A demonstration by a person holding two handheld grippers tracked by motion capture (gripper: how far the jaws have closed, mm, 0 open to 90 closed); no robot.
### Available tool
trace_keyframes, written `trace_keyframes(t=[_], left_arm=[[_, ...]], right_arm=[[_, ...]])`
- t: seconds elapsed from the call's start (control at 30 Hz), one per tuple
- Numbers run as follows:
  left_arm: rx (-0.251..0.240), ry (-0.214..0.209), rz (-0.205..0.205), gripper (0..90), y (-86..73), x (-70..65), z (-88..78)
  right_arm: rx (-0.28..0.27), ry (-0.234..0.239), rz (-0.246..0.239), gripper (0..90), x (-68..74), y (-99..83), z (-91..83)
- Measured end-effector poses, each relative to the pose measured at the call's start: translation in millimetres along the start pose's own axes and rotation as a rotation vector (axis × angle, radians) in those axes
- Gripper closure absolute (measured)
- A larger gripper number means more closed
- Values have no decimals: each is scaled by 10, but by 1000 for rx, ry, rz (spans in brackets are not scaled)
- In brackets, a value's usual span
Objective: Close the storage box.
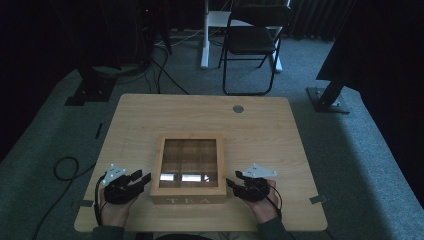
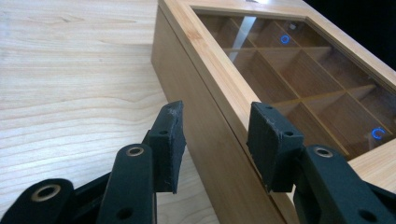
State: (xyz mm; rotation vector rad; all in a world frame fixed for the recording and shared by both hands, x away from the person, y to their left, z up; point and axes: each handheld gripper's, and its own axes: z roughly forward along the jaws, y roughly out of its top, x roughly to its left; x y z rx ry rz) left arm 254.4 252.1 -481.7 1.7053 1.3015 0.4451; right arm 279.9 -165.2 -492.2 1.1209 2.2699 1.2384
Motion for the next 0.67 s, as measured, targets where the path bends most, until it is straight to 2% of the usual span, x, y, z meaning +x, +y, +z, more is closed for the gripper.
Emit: trace_keyframes(t=[0.1,0.27,0.37,0.67], left_arm=[[-3,31,-2,547,-6,47,-26],[2,77,-18,527,-38,139,-45],[7,86,-29,523,-55,183,-35],[52,98,-19,517,-104,204,84]], right_arm=[[-5,-15,11,481,-77,8,-19],[31,-92,42,461,-356,-22,36],[46,-123,55,461,-474,-42,90],[85,-145,43,443,-578,-42,309]])
